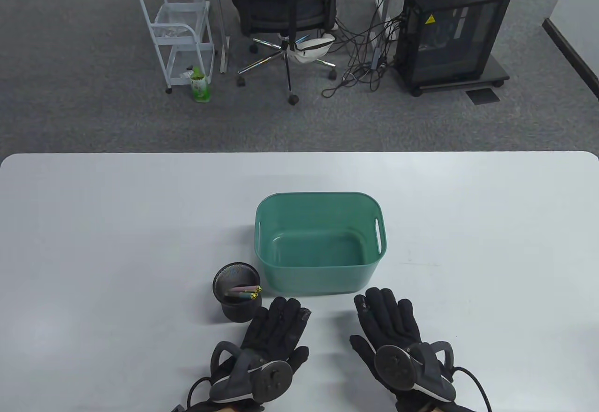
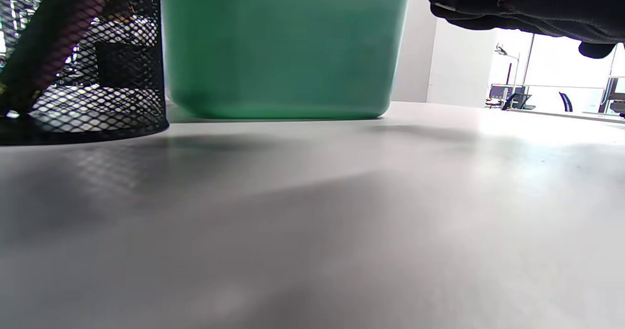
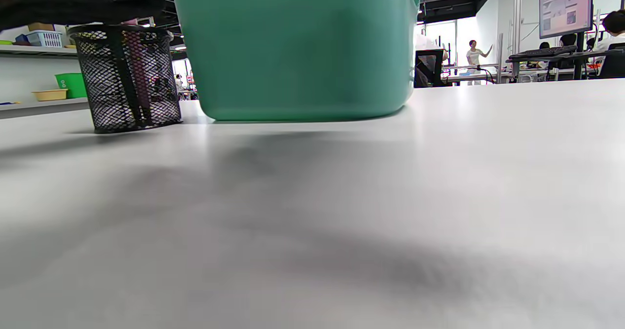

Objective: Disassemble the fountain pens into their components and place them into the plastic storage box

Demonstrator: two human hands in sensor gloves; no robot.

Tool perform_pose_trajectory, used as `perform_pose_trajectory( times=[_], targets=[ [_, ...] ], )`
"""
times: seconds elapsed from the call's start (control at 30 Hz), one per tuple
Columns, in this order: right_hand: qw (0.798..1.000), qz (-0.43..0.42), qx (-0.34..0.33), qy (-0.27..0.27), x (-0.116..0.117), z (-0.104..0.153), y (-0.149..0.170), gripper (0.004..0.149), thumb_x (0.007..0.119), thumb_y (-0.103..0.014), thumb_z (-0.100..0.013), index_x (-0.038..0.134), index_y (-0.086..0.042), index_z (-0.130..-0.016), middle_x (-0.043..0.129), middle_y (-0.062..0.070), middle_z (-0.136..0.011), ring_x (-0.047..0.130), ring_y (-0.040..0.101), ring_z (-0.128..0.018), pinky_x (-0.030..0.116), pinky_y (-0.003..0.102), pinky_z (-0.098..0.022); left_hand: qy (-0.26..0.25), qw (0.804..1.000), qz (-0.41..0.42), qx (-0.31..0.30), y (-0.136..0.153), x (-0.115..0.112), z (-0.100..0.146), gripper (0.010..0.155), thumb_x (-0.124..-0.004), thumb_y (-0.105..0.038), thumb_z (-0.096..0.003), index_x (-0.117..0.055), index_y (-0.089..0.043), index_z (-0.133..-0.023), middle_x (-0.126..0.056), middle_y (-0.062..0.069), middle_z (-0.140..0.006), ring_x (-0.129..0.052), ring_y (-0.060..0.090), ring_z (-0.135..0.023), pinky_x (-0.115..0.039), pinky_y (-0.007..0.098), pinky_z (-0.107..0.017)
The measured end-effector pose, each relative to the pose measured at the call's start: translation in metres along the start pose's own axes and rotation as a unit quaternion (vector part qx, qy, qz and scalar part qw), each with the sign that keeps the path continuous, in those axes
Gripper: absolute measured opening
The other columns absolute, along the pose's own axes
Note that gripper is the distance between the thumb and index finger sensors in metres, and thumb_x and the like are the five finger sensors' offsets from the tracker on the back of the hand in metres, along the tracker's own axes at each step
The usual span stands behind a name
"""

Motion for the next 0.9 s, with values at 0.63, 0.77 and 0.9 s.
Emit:
perform_pose_trajectory(
  times=[0.63, 0.77, 0.9],
  targets=[
    [1.0, -0.001, 0.004, 0.0, 0.0, 0.001, 0.001, 0.072, 0.044, -0.055, -0.062, 0.03, -0.018, -0.123, 0.02, 0.011, -0.126, 0.025, 0.036, -0.116, 0.018, 0.052, -0.083, -0.008, 1.0, -0.004, -0.012, -0.009, 0.002, 0.002, 0.07, -0.037, -0.048, -0.0716, -0.025, -0.01, -0.129, -0.027, 0.019, -0.134, -0.021, 0.046, -0.12, -0.02, 0.057, -0.085],
    [1.0, -0.003, 0.004, 0.0, 0.0, 0.001, 0.002, 0.072, 0.045, -0.055, -0.062, 0.03, -0.017, -0.123, 0.02, 0.011, -0.126, 0.025, 0.036, -0.116, 0.018, 0.052, -0.083, -0.016, 1.0, -0.014, -0.012, -0.012, 0.005, 0.003, 0.07, -0.038, -0.049, -0.0714, -0.025, -0.01, -0.129, -0.028, 0.019, -0.134, -0.021, 0.046, -0.12, -0.02, 0.057, -0.085],
    [1.0, -0.005, 0.002, -0.002, 0.001, 0.001, 0.001, 0.072, 0.045, -0.055, -0.062, 0.03, -0.018, -0.123, 0.02, 0.011, -0.126, 0.024, 0.036, -0.116, 0.018, 0.052, -0.083, -0.018, 1.0, -0.018, -0.01, -0.012, 0.006, 0.003, 0.07, -0.038, -0.049, -0.0714, -0.026, -0.011, -0.129, -0.027, 0.019, -0.134, -0.021, 0.045, -0.12, -0.02, 0.057, -0.085]
  ],
)
Point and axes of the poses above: the tracker on the back of each hand, its own y axis roughly to the little-finger side, its own z axis roughly from the fingertips to the wrist, x = y × z, the point moved 2 cm from there along -z, roughly from the wrist to the fingertips
